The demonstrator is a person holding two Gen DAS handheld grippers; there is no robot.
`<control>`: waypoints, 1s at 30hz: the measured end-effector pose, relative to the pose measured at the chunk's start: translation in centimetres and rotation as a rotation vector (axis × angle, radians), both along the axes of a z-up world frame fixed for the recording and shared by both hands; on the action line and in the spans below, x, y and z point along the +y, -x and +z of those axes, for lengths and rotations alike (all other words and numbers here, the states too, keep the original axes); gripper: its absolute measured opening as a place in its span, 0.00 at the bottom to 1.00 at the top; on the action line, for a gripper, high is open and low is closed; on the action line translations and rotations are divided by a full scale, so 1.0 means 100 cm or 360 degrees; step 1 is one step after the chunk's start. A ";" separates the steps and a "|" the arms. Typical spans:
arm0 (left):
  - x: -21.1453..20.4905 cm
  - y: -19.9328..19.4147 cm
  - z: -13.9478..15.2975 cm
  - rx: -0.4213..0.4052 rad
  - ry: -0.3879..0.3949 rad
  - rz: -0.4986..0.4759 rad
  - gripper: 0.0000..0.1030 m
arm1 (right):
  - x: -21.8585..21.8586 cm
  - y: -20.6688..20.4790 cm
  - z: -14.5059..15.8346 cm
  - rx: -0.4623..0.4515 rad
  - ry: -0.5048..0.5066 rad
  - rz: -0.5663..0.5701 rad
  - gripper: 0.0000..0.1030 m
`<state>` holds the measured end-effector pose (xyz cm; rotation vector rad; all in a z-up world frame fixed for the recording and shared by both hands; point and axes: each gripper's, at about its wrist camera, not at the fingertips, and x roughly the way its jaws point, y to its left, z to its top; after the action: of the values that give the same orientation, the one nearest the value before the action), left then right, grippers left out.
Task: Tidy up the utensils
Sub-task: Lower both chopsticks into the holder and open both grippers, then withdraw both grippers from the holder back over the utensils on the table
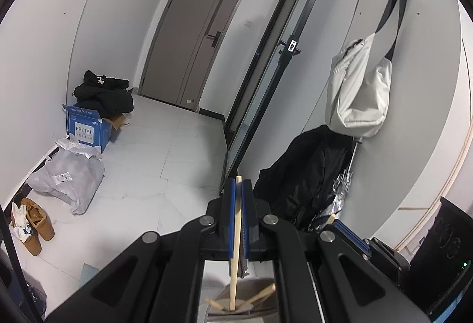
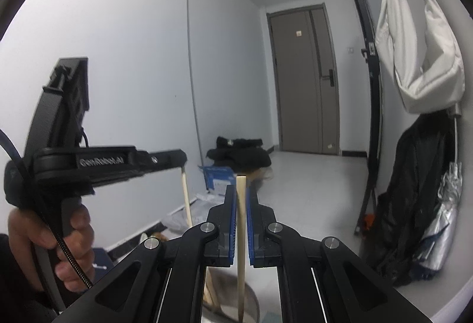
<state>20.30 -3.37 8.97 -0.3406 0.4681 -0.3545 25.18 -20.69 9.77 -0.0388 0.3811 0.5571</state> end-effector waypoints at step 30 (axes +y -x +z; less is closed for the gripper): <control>0.017 0.085 0.010 0.0209 -0.0174 0.0174 0.78 | -0.034 0.065 0.003 0.0337 -0.0069 -0.0058 0.58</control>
<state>11.80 -1.69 9.97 -0.2827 0.5930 -0.1998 18.63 -24.08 10.02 0.0693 0.5744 0.5350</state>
